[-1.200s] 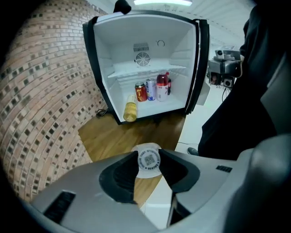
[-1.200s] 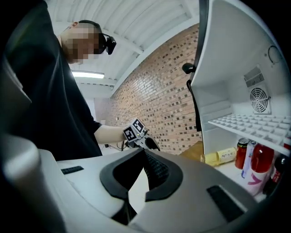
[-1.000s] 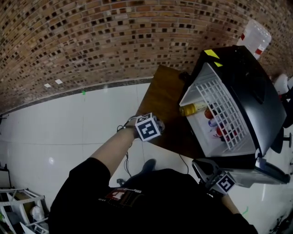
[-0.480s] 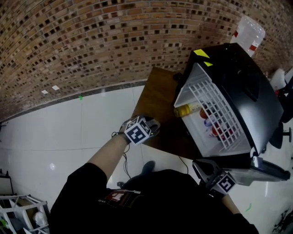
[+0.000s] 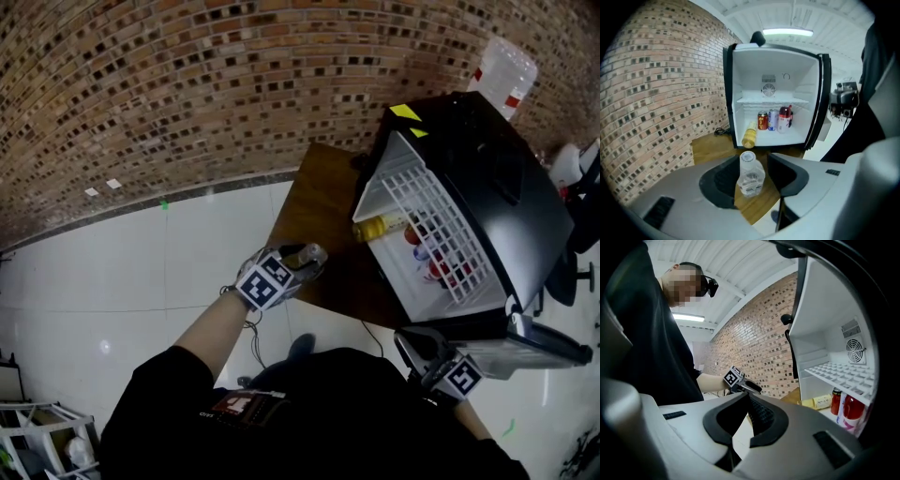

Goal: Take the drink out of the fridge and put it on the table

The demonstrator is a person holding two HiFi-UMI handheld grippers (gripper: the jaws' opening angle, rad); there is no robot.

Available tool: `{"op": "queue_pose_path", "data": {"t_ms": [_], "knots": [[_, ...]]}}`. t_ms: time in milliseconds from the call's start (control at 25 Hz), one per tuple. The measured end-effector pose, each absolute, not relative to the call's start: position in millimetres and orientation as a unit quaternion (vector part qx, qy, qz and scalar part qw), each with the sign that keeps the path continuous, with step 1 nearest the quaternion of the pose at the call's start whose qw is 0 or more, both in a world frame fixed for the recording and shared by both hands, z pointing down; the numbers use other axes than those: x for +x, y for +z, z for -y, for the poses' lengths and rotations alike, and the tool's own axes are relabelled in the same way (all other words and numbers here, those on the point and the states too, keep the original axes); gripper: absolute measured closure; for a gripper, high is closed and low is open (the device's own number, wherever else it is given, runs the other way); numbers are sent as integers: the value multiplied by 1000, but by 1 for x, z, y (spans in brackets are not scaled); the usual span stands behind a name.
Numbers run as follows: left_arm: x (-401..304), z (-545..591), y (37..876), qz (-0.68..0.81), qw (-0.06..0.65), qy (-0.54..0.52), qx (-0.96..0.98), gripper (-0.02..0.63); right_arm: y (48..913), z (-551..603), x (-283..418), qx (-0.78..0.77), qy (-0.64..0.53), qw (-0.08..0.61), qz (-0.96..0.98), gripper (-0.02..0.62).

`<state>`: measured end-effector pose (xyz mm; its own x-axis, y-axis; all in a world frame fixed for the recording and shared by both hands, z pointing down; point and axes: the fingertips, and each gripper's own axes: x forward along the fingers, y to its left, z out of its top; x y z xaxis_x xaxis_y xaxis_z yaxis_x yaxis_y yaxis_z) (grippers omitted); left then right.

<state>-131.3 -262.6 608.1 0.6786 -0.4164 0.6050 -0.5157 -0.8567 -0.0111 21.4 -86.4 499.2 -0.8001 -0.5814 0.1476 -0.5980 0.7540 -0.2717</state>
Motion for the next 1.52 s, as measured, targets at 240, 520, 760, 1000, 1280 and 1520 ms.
{"op": "queue_pose_path", "data": {"t_ms": [240, 520, 760, 1000, 1280, 1520], "knots": [[-107, 208, 524, 222, 148, 81, 960, 416, 486, 69, 56, 351, 138, 23, 926, 594], [-25, 145, 478, 148, 115, 12, 982, 559, 455, 26, 142, 441, 110, -3, 891, 594], [55, 109, 443, 85, 93, -32, 992, 606, 447, -9, 222, 504, 86, -13, 859, 595], [112, 80, 446, 50, 79, 1, 996, 606, 446, -28, 266, 532, 84, -27, 842, 595], [141, 53, 451, 0, 81, 29, 996, 606, 446, -28, 283, 541, 84, -42, 836, 595], [139, 58, 453, 6, 96, 31, 995, 606, 447, -29, 285, 544, 86, -40, 834, 595]]}}
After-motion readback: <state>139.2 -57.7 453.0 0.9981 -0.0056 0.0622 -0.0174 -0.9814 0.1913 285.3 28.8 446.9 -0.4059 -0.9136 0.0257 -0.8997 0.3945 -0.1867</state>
